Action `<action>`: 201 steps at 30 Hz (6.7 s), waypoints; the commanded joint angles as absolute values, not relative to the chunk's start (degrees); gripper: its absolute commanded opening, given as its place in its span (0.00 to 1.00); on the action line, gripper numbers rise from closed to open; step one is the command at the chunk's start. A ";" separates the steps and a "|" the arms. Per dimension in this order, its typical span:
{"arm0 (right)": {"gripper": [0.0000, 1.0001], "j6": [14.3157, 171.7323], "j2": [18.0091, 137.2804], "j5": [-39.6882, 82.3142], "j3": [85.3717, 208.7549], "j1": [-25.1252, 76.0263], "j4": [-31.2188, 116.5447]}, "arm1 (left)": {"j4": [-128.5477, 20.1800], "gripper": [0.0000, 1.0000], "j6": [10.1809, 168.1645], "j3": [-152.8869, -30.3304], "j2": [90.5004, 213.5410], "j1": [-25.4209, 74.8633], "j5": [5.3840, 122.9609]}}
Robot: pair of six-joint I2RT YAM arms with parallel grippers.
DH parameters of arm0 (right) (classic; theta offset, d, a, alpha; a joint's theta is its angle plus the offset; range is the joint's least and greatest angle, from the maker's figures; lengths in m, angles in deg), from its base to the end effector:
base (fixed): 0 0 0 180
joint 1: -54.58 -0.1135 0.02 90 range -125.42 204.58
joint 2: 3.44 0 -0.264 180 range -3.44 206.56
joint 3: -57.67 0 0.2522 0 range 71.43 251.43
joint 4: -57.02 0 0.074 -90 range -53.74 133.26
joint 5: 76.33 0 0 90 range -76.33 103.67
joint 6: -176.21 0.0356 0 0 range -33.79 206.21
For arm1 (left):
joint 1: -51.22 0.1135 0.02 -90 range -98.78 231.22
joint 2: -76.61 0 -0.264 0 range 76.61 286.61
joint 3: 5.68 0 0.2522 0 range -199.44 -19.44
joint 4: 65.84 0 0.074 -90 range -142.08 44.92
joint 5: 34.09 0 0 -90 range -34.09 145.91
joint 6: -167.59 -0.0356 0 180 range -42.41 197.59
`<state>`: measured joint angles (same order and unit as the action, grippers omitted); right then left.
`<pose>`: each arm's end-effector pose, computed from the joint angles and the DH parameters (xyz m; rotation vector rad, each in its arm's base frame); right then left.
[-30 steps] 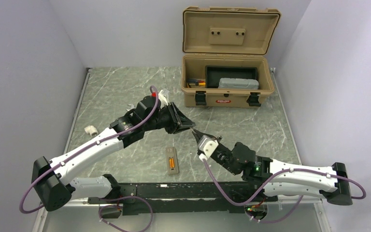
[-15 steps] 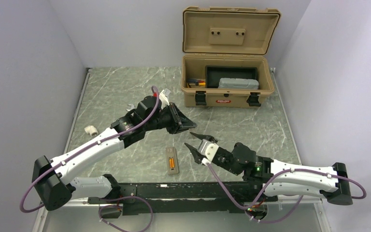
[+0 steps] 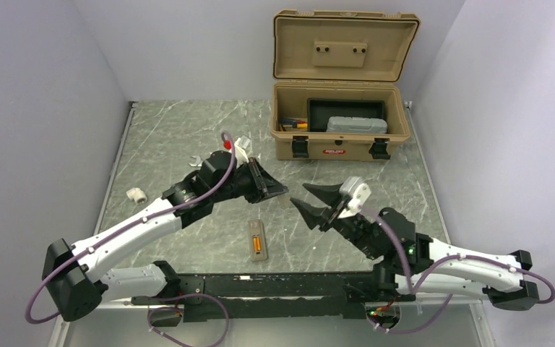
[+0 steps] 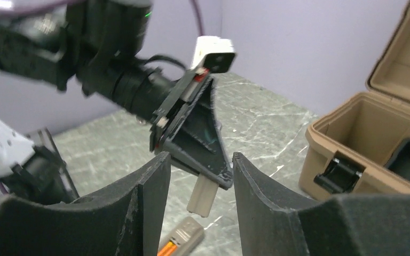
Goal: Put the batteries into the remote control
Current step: Adjust the battery cover, then place the battery cover at the center of the board, then adjust the battery cover at the center of the board.
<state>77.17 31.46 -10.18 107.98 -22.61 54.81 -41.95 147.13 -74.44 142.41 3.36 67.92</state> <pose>0.0474 0.1434 0.3559 -0.6601 1.2314 0.7182 0.1725 -0.2017 0.3284 -0.2651 2.2571 -1.4568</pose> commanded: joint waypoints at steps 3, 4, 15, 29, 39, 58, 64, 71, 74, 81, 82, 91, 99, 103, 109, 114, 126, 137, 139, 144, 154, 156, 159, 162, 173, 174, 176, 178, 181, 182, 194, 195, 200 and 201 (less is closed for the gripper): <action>0.49 98.70 31.76 -19.98 117.32 -22.85 40.71 | -47.02 0.00 142.13 -72.54 137.32 3.12 62.28; 0.49 100.90 32.50 -20.01 118.37 -22.85 38.13 | -46.89 0.00 141.46 -72.98 137.49 3.09 62.30; 0.69 113.63 45.25 -8.49 133.54 -18.18 13.43 | -47.10 0.00 137.34 -76.14 138.64 2.49 64.05; 0.70 113.18 49.79 10.76 132.74 -3.12 16.23 | -47.10 0.00 137.98 -76.73 140.26 2.12 68.28; 0.64 112.26 52.15 12.71 132.08 -2.66 17.50 | -47.91 0.00 138.20 -77.35 141.28 2.18 69.59; 0.13 108.70 53.78 10.56 132.61 -2.77 16.31 | -47.73 0.44 138.49 -76.48 141.04 2.11 69.65; 0.11 108.01 52.64 9.54 132.24 -2.75 15.73 | -46.57 0.56 138.65 -76.23 140.91 2.21 69.10; 0.08 97.41 51.40 10.12 132.29 -2.68 12.60 | -40.73 0.63 136.97 -78.34 139.51 4.76 69.79; 0.06 92.23 49.06 10.59 130.35 -2.68 13.94 | -36.76 0.65 136.07 -79.42 137.64 7.80 71.30; 0.02 77.03 40.26 19.73 120.75 -2.80 24.12 | -31.55 0.67 133.61 -78.92 133.80 13.81 73.07; 0.01 74.34 39.47 20.92 119.28 -2.76 24.72 | -31.32 0.67 133.58 -78.23 133.35 14.41 73.44; 0.00 50.99 44.02 31.85 119.06 -2.69 16.15 | -29.16 0.68 131.51 -71.34 128.57 20.70 76.59; 0.00 22.22 58.34 39.94 122.15 -3.04 -0.31 | -25.59 0.68 127.69 -70.24 126.49 24.90 77.51; 0.00 15.24 64.91 35.83 120.64 -4.49 -4.11 | -25.85 0.68 127.25 -69.36 125.90 25.52 78.32; 0.00 10.71 70.65 33.40 116.84 -5.95 1.82 | -27.36 0.68 127.76 -67.21 125.62 26.17 79.70; 0.00 7.52 76.47 33.06 116.78 -6.34 3.17 | -27.68 0.67 127.91 -66.91 125.97 26.28 80.39; 0.73 8.11 86.66 33.78 121.64 -6.15 4.93 | -28.35 0.67 128.84 -64.65 124.40 26.44 80.34; 0.94 24.54 75.25 38.96 120.17 -5.42 18.40 | -27.84 0.67 128.51 -64.29 124.53 26.52 80.02; 0.96 32.83 71.24 39.00 119.17 -5.41 22.69 | -27.80 0.67 128.35 -64.35 124.98 26.57 80.01; 0.94 51.04 57.81 40.39 111.92 -5.44 32.92 | -28.26 0.67 128.33 -63.86 125.56 26.61 79.97; 0.00 103.40 47.13 18.62 106.11 -5.68 39.41 | -26.93 0.58 126.17 -64.71 127.67 25.77 78.17; 0.00 108.70 51.11 14.64 111.92 -5.41 28.27 | -24.75 0.52 124.46 -66.11 127.83 23.40 74.32; 0.00 114.72 56.42 15.10 117.03 -5.40 19.81 | -23.78 0.34 123.92 -66.40 128.58 20.25 71.26; 0.00 119.90 54.62 19.06 111.66 -5.38 24.75 | -27.01 0.13 124.35 -64.84 129.90 15.90 69.59; 0.00 137.83 46.29 7.29 102.13 -4.63 16.66 | -31.62 0.00 124.52 -65.13 141.90 2.94 62.17; 0.00 138.72 46.24 7.79 101.39 -4.65 16.60 | -32.01 0.00 124.28 -65.57 143.21 2.16 61.78; 0.00 141.16 46.88 8.30 99.22 -4.65 16.44 | -31.83 0.00 123.51 -67.19 146.46 0.14 60.77; 0.00 142.84 47.63 9.16 97.86 -4.73 16.62 | -30.93 0.00 122.89 -69.15 149.92 -1.71 59.71; 0.00 143.63 48.82 10.74 96.95 -4.70 16.88 | -30.82 0.00 122.67 -70.63 154.10 -3.89 58.87; 0.00 143.79 49.24 11.03 96.88 -4.81 16.59 | -31.05 0.00 122.76 -70.74 155.17 -4.38 58.77; 0.00 142.74 55.57 17.64 94.96 -5.12 24.67 | -29.56 0.00 121.46 -72.42 163.42 -6.89 58.33; 0.00 142.64 56.48 18.08 95.05 -5.09 25.13 | -29.54 0.00 121.45 -72.36 163.90 -6.89 58.53; 0.00 142.65 60.88 19.69 95.66 -5.07 27.96 | -29.69 0.00 122.07 -71.27 165.03 -7.26 58.93; 0.00 142.94 61.53 19.38 95.76 -5.06 28.15 | -29.85 0.00 122.25 -70.78 164.94 -7.33 58.96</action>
